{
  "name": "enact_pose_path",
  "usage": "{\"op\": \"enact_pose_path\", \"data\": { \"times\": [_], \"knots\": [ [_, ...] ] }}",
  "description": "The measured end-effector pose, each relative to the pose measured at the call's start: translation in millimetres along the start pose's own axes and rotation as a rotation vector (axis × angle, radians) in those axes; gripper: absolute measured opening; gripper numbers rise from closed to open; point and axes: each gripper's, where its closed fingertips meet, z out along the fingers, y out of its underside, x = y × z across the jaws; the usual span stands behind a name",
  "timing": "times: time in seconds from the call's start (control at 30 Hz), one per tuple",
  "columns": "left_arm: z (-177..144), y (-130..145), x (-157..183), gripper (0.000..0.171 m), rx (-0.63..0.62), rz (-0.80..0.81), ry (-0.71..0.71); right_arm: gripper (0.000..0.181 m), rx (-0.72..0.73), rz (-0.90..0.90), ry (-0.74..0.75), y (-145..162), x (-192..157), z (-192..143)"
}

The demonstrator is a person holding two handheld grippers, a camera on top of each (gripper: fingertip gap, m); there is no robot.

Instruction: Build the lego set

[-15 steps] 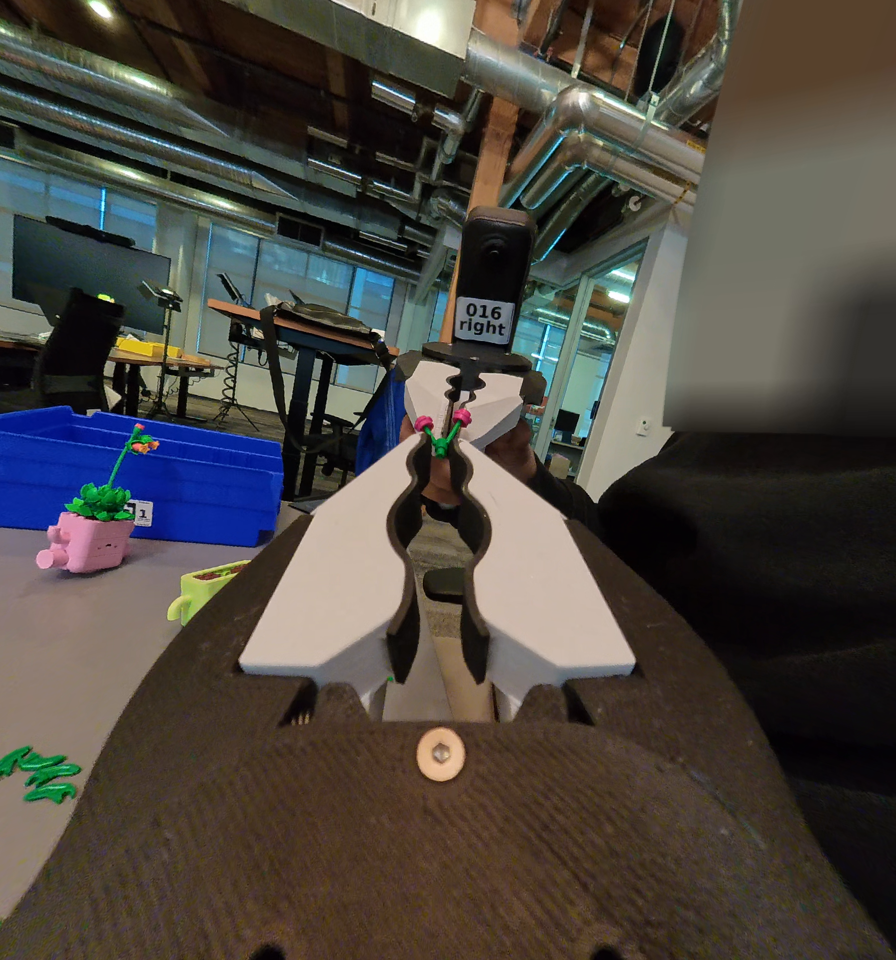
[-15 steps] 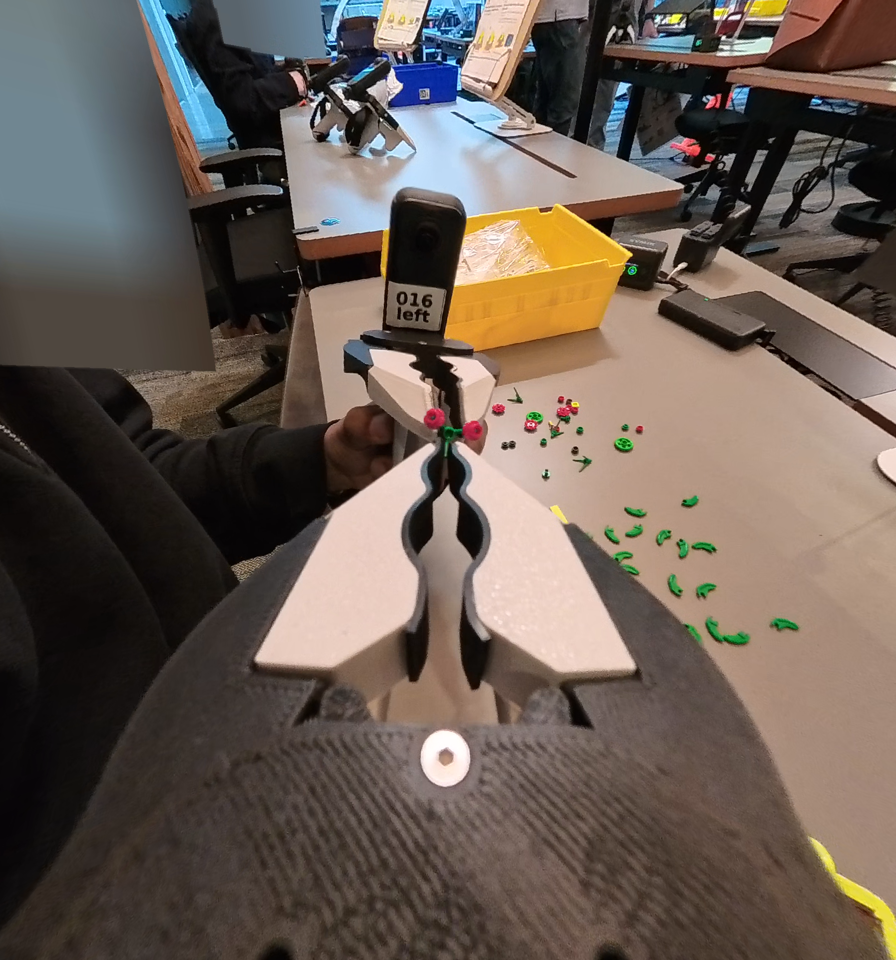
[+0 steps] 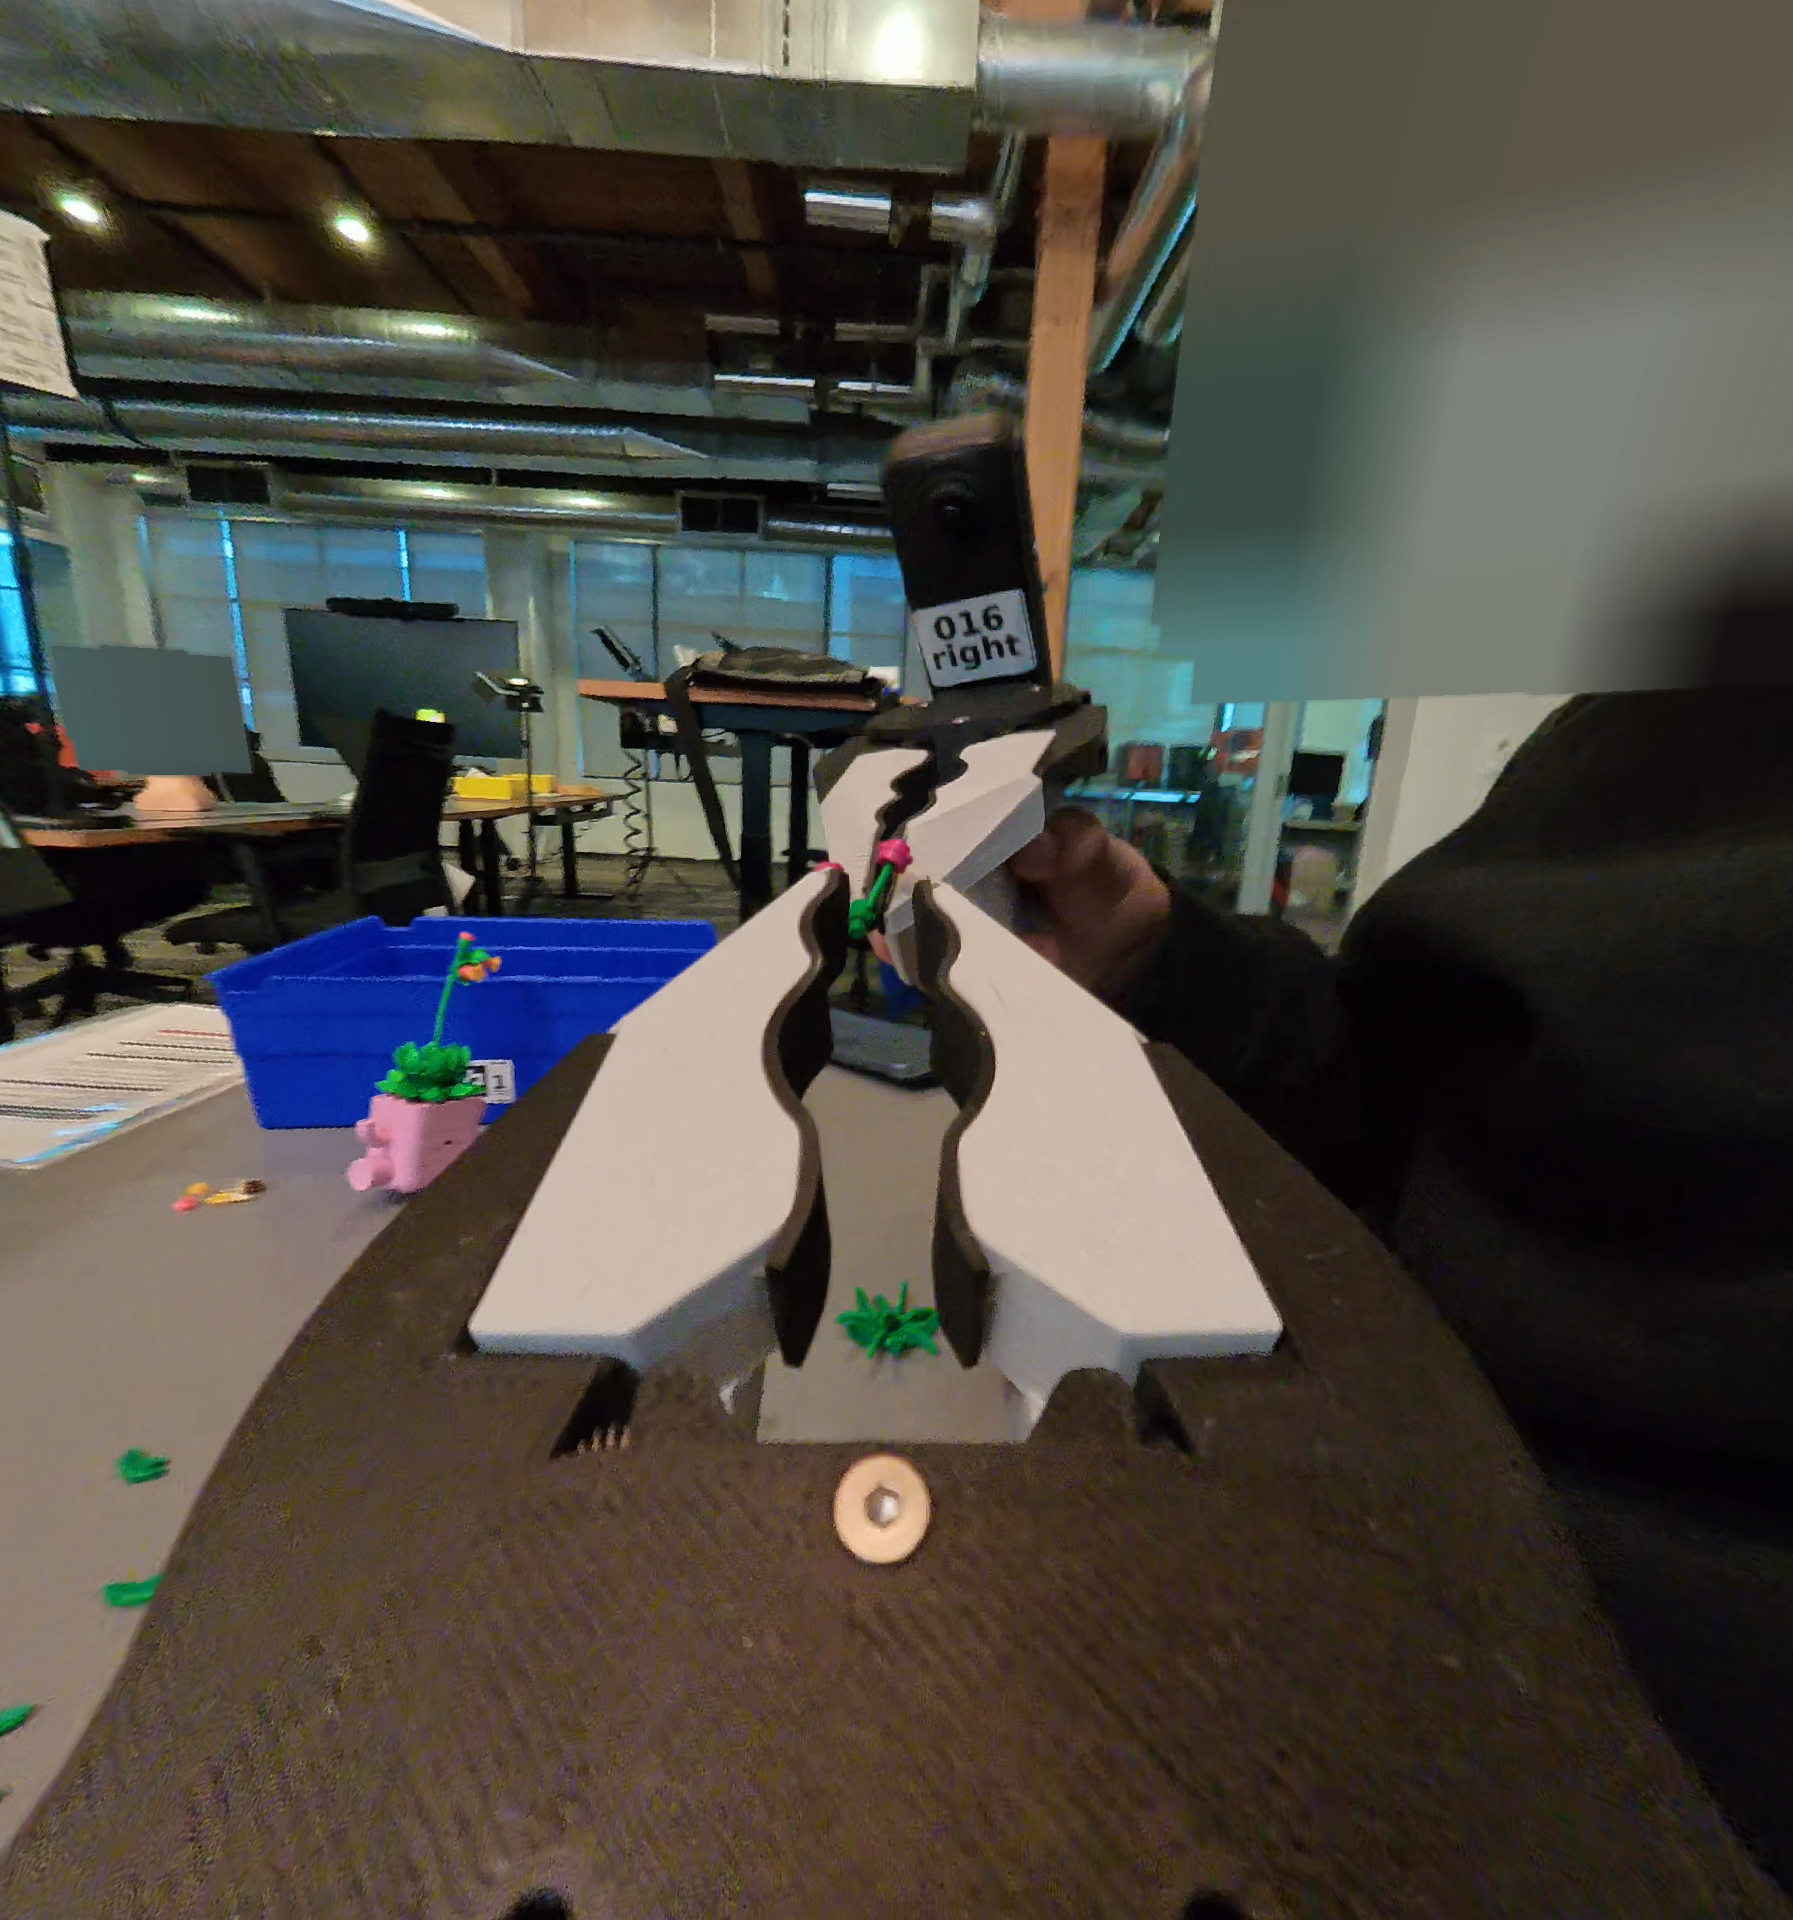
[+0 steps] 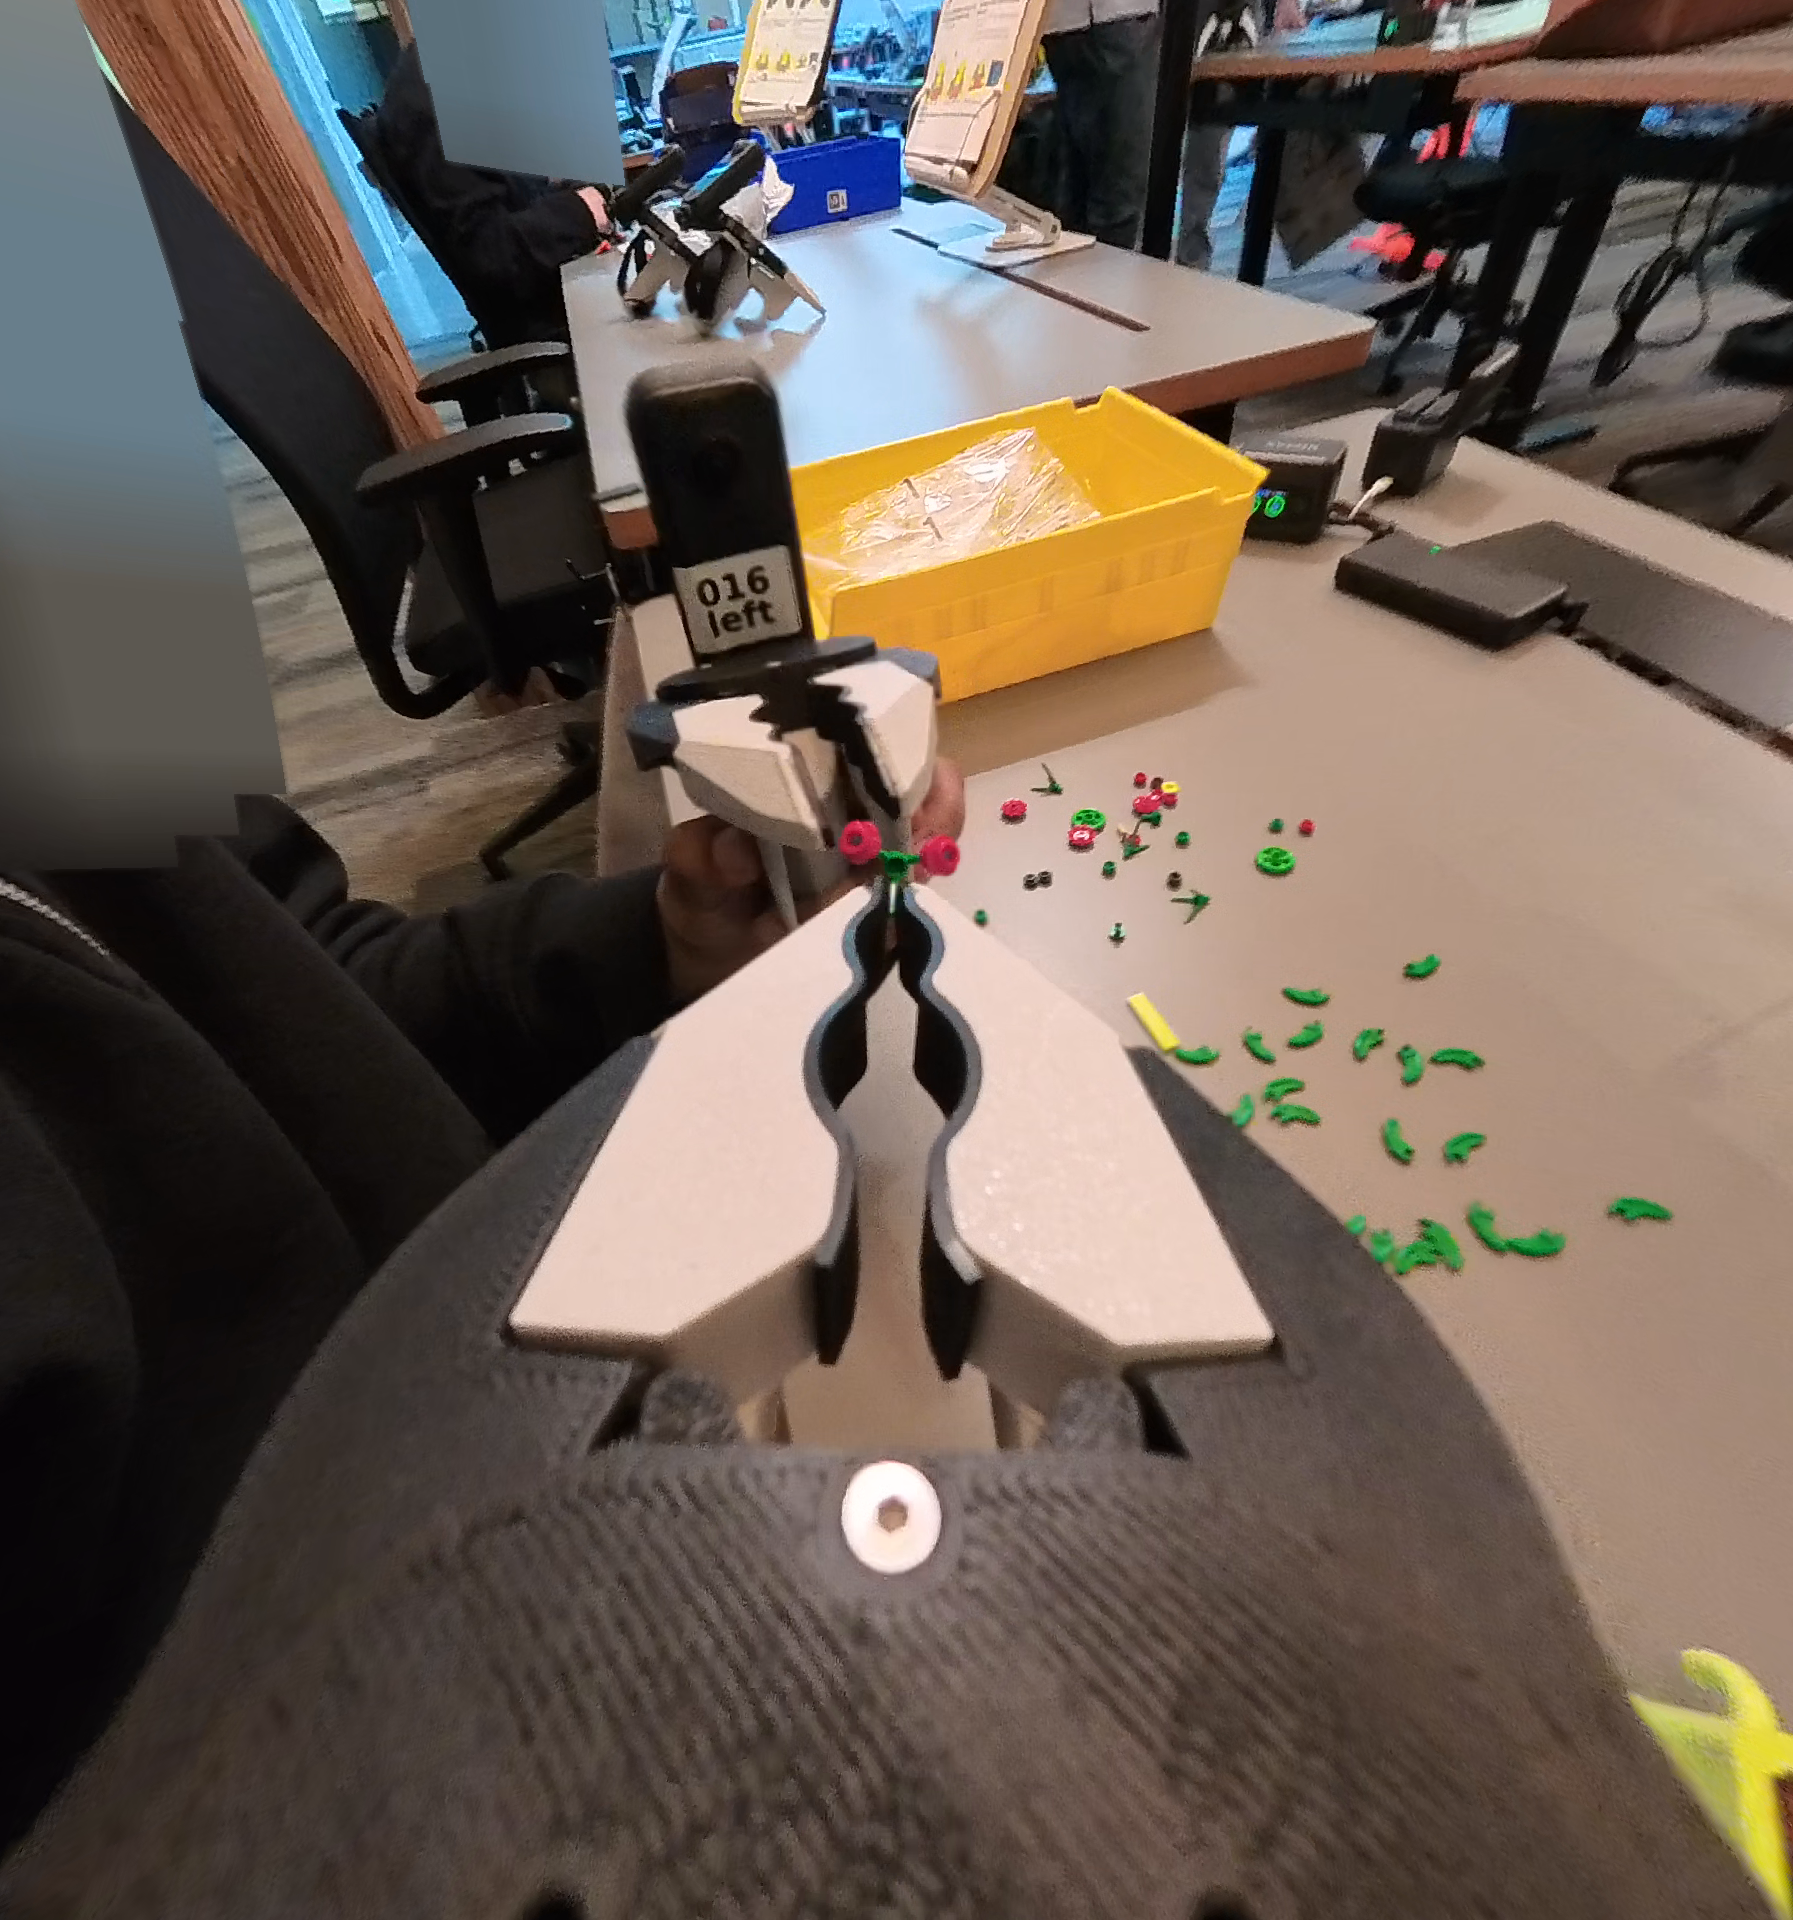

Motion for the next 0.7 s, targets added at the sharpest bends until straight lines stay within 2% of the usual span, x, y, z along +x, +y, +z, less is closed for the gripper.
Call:
{"op": "enact_pose_path", "data": {
  "times": [0.17,0.33,0.6,0.7],
  "knots": [
    [4,10,1,0.01,-0.094,0.095,-0.039,0.0,0.015,0.173,-0.08,1,0,-2],
    [8,15,-2,0.01,-0.132,0.157,-0.081,0.0,0.034,0.312,-0.179,2,-3,-5],
    [9,12,1,0.006,-0.117,0.193,-0.081,0.0,-0.002,0.338,-0.178,8,-2,-4],
    [10,16,0,0.004,-0.148,0.206,-0.086,0.0,0.0,0.349,-0.189,8,-3,-3]
  ]
}}
